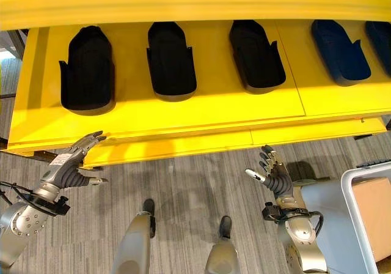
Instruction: Move parts from the plastic box to the shelf.
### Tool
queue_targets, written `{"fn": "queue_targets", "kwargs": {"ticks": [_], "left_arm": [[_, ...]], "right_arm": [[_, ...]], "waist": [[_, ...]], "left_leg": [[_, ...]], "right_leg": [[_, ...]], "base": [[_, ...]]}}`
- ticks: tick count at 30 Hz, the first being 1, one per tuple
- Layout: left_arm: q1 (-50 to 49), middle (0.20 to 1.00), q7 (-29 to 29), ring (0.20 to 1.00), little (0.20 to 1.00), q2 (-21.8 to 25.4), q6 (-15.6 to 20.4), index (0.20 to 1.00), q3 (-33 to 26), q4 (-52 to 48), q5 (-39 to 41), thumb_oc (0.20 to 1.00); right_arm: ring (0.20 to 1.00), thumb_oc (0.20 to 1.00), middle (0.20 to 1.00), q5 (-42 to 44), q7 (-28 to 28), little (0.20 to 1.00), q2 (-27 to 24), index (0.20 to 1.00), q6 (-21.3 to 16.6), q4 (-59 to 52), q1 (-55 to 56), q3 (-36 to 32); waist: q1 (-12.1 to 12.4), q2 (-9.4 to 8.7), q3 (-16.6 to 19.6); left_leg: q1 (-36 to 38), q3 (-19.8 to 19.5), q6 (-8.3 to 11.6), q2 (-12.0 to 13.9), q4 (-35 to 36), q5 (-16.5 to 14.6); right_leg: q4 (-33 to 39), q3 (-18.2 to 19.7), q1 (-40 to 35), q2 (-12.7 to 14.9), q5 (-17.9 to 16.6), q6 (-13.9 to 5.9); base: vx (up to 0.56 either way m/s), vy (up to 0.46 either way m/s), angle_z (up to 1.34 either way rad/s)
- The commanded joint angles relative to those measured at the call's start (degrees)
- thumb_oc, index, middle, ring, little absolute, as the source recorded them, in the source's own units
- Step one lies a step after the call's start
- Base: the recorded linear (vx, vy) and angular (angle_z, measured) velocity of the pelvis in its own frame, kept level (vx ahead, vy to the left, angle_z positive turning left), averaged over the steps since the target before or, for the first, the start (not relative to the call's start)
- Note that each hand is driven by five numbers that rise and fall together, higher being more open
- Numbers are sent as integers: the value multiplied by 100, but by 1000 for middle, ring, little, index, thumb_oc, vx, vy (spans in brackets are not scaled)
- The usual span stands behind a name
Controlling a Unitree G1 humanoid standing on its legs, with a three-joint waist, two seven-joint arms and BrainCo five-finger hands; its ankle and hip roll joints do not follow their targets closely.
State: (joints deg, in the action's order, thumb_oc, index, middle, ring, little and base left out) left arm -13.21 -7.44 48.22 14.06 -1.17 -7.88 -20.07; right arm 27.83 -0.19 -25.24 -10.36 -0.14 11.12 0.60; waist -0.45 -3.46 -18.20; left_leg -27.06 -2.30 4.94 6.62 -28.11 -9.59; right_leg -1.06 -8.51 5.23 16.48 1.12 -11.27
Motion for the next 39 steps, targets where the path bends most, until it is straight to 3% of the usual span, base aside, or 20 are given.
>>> {"fn": "queue_targets", "kwargs": {"ticks": [1, 11, 28, 39], "left_arm": [[115, 1000, -181, 1000, 1000, -91, 58, 1000, -280, 86, -236, 1000], [325, 1000, -405, 1000, 1000, -1, -94, 1000, -629, 318, -545, 1000], [1491, 1000, -574, 1000, 1000, -323, -415, 1000, 262, 1837, -608, 1000], [2034, 1000, -781, 1000, 1000, -292, -635, 1000, 324, 2559, -519, 1000]], "right_arm": [[1000, 1000, 1000, -129, -21, 1000, -221, 1000, -198, -92, -82, -215], [1000, 1000, 1000, -143, -4, 1000, -223, 1000, -141, -53, -81, -311], [1000, 1000, 1000, -169, -54, 1000, -194, 1000, -102, 5, -228, -238], [1000, 1000, 1000, -190, -55, 1000, -253, 1000, -75, 20, -217, -251]], "waist": [[-42, -29, 249], [-82, -5, 131], [-247, -22, 100], [-324, -38, 104]], "left_leg": [[69, -143, 365, 515, 314, 706], [14, -121, 375, 529, 252, 705], [-130, -48, 382, 559, 91, 669], [-247, -3, 384, 564, -32, 624]], "right_leg": [[-762, 236, -258, 199, 228, -90], [-931, 356, -54, 203, 249, -64], [-1201, 579, 276, 219, 266, -71], [-1328, 713, 507, 224, 228, -91]], "base": [[0, 0, 0], [-5, 11, -2], [-1, 16, -5], [-9, 28, -5]]}}
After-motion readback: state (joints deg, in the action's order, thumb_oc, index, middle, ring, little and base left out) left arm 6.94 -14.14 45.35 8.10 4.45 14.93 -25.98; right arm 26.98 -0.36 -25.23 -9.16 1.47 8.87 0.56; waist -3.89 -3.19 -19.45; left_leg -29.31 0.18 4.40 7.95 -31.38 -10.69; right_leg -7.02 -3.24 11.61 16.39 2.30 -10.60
